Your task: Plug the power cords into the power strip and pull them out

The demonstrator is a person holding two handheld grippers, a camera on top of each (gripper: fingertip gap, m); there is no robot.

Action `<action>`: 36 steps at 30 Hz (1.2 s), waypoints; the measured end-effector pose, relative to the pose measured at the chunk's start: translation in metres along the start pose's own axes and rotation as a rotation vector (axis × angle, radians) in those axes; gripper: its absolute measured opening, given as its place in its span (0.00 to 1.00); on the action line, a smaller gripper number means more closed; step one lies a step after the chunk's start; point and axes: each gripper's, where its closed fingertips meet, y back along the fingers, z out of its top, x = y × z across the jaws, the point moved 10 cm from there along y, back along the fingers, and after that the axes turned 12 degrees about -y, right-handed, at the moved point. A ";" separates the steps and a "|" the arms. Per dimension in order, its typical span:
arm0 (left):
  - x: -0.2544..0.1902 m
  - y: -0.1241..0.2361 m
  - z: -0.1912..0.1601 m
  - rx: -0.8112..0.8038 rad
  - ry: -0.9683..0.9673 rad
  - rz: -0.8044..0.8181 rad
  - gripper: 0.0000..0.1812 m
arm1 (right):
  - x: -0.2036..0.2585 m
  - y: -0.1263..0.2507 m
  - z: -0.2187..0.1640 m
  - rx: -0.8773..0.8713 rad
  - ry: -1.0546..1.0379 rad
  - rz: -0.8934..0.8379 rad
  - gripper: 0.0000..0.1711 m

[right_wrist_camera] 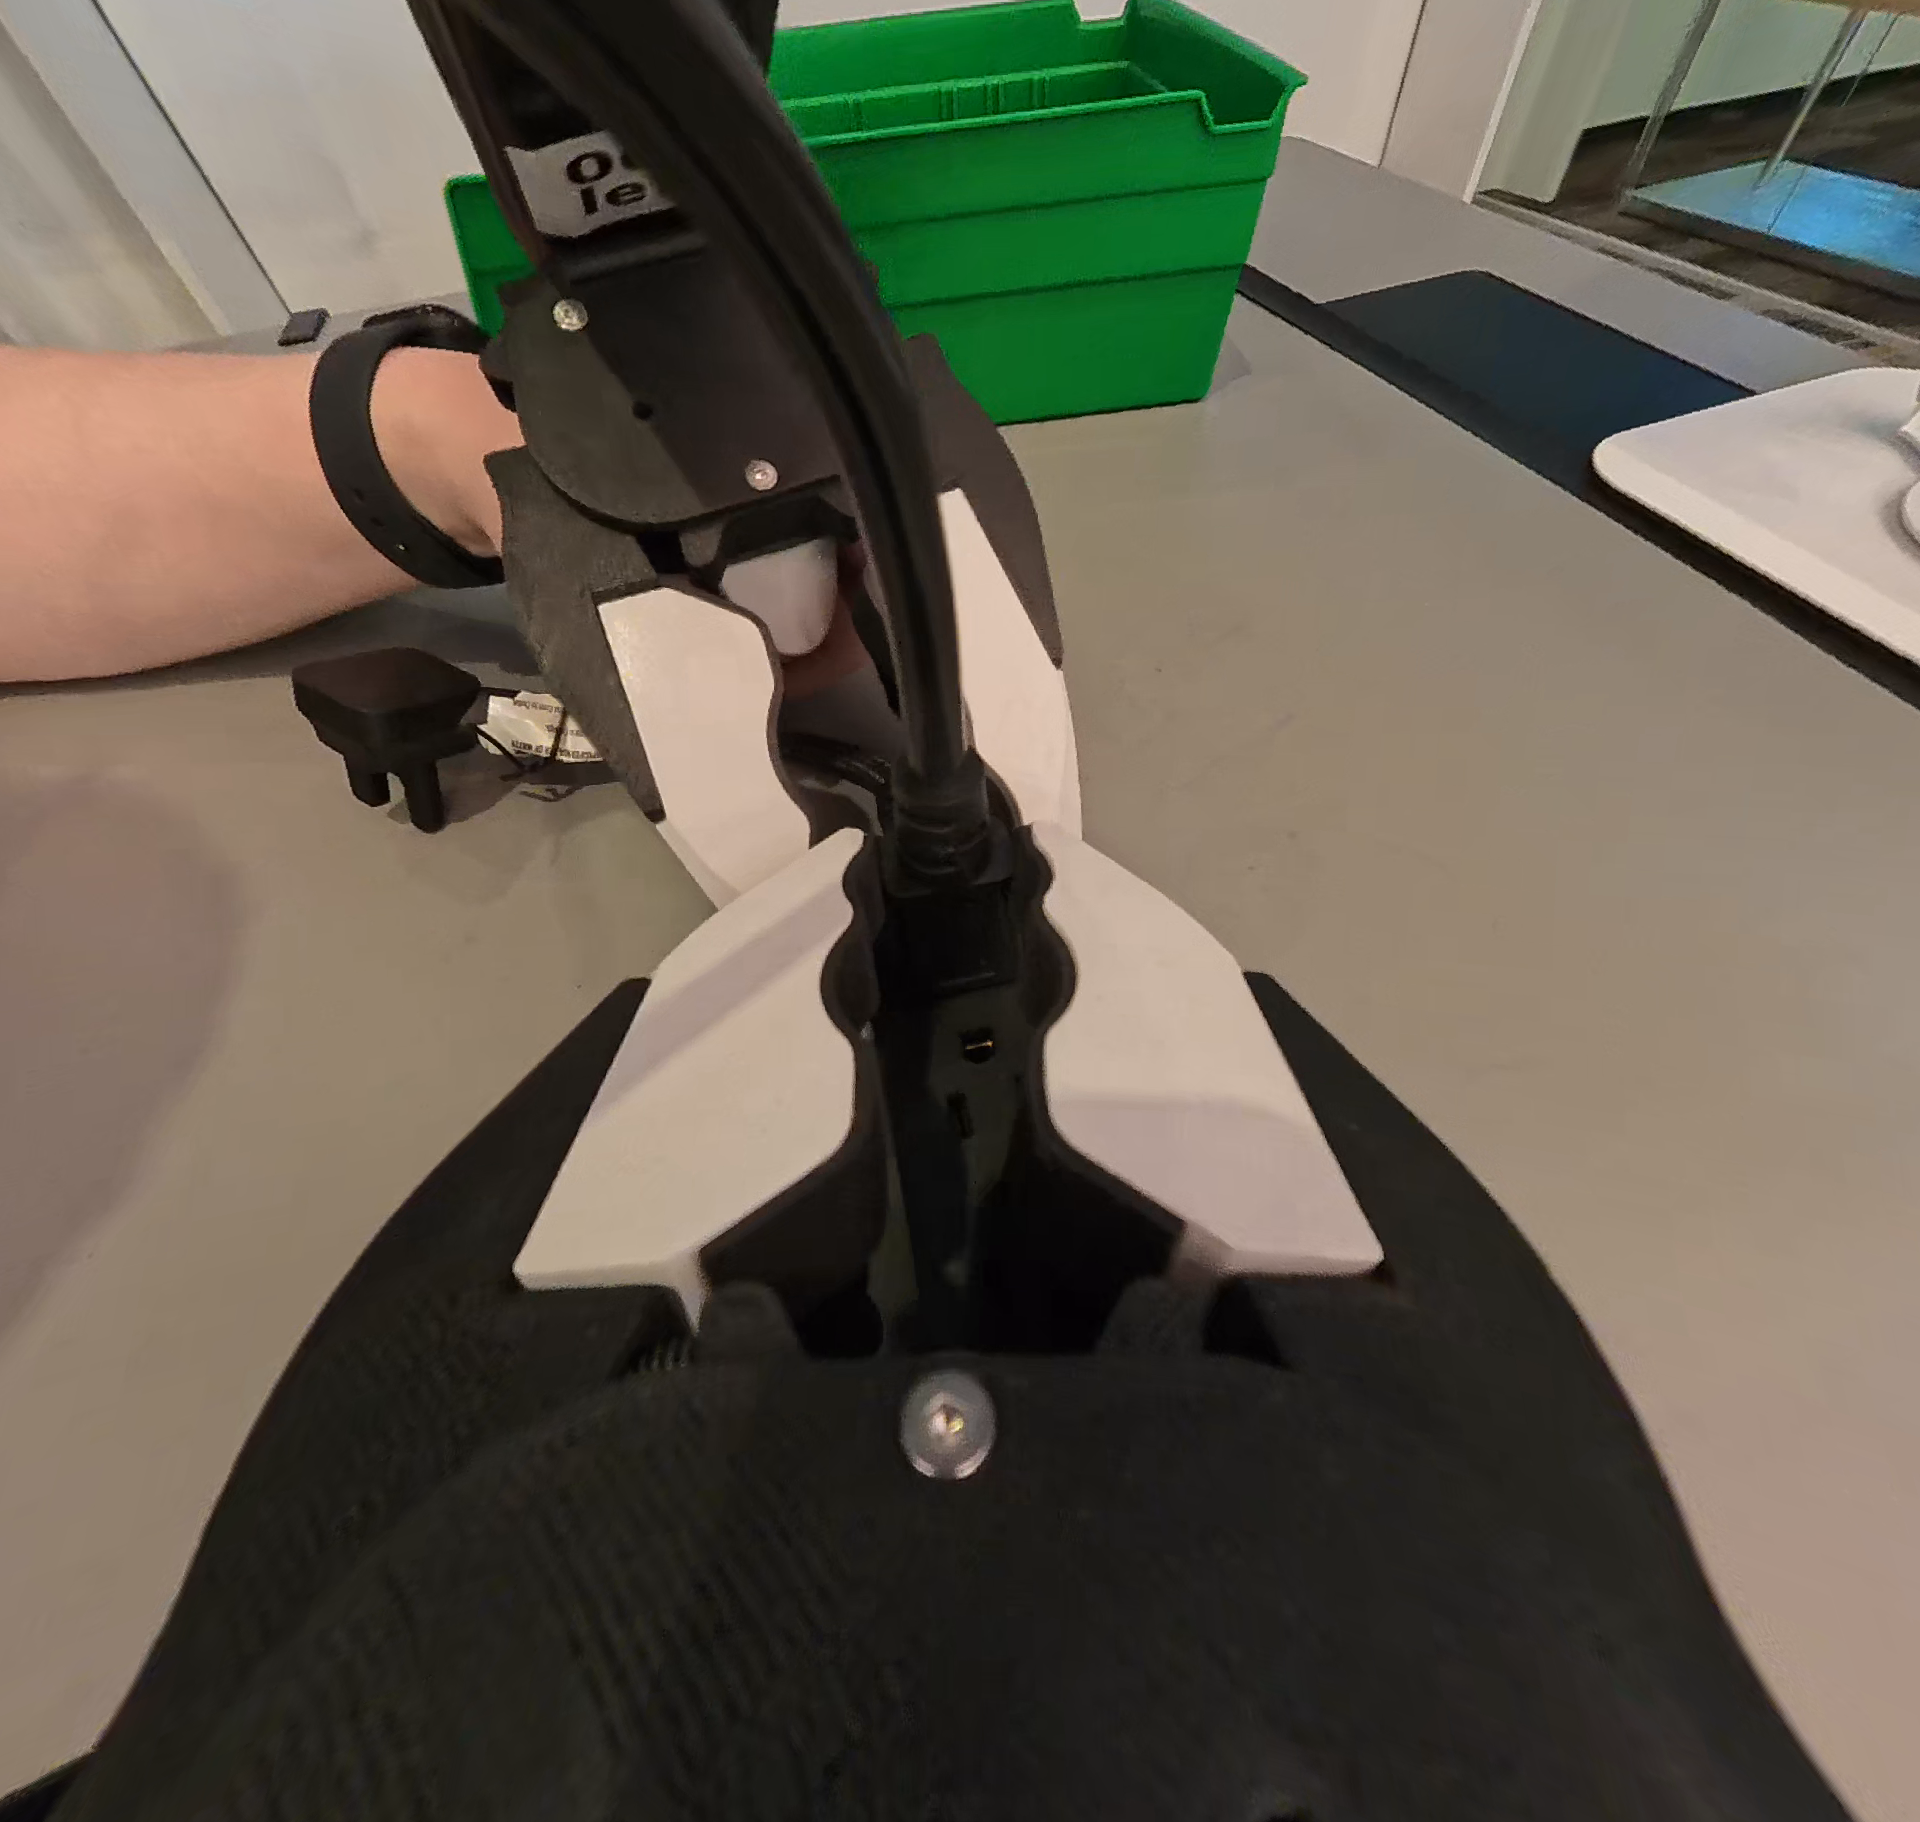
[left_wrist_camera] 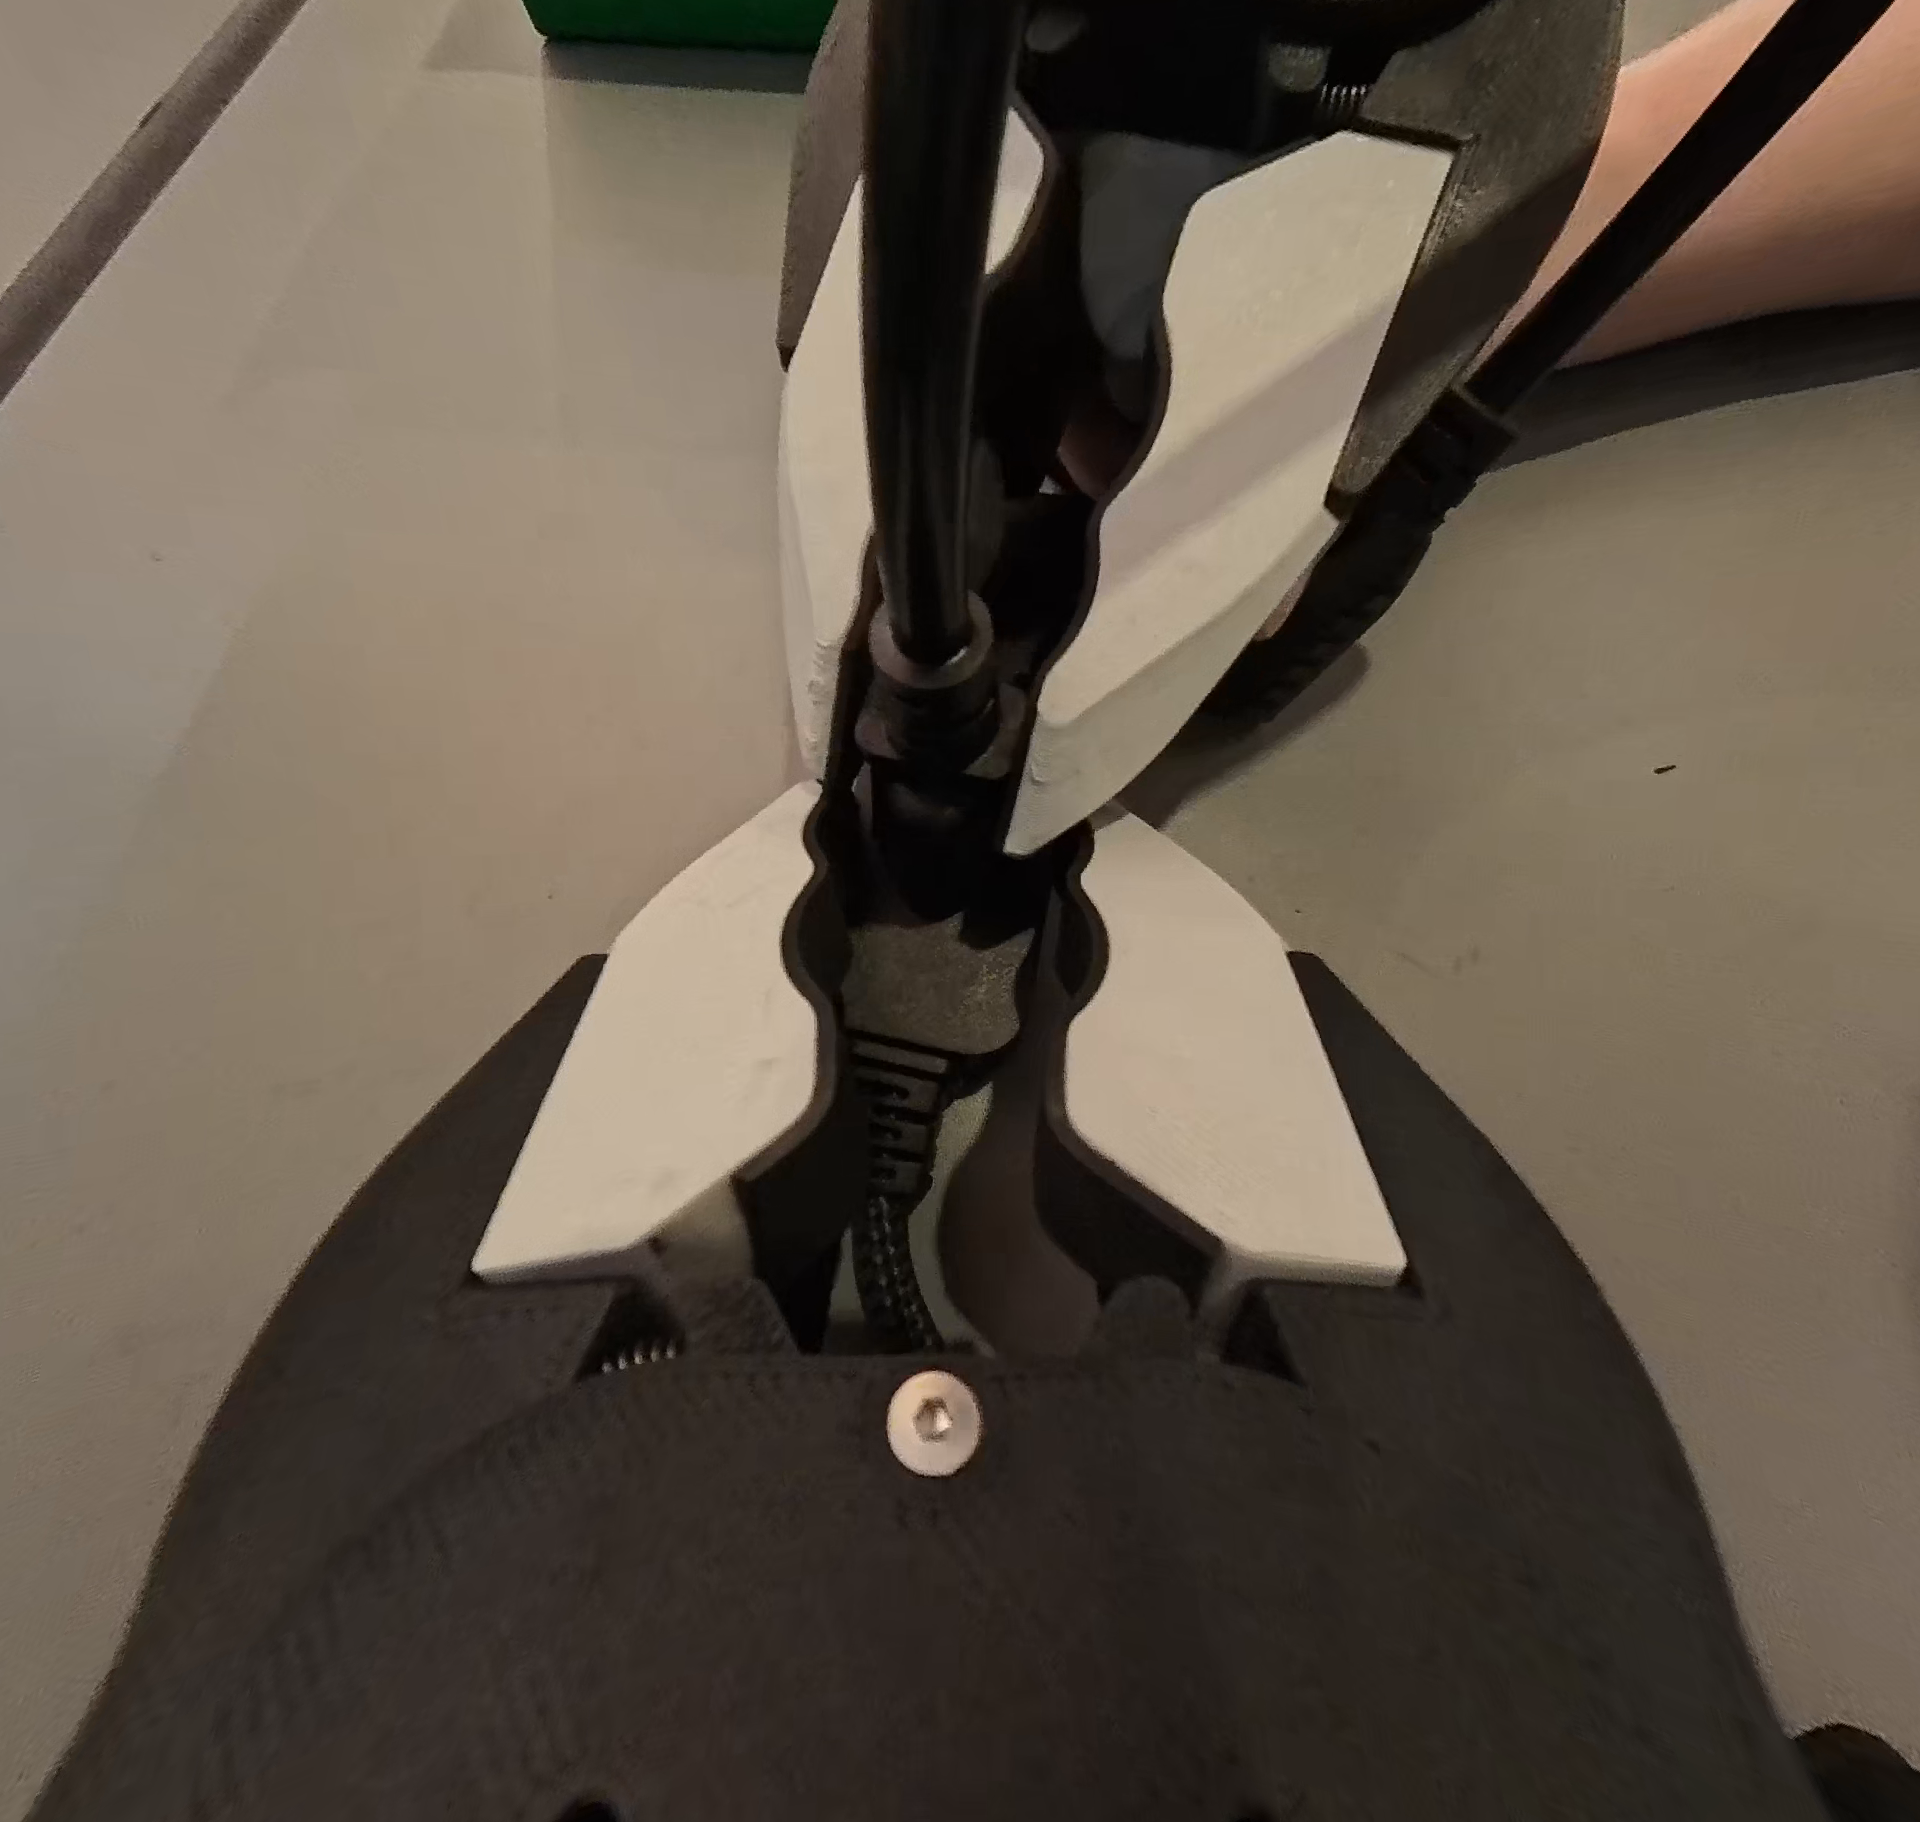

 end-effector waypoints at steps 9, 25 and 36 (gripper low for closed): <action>0.002 -0.001 -0.001 0.007 0.024 -0.013 0.21 | 0.006 0.001 -0.003 0.005 0.208 -0.084 0.14; 0.003 -0.003 0.001 0.013 0.083 0.022 0.21 | 0.024 0.005 -0.005 -0.001 0.461 -0.347 0.14; 0.001 -0.004 0.001 0.011 0.074 0.023 0.21 | 0.023 0.008 -0.002 -0.027 0.403 -0.321 0.12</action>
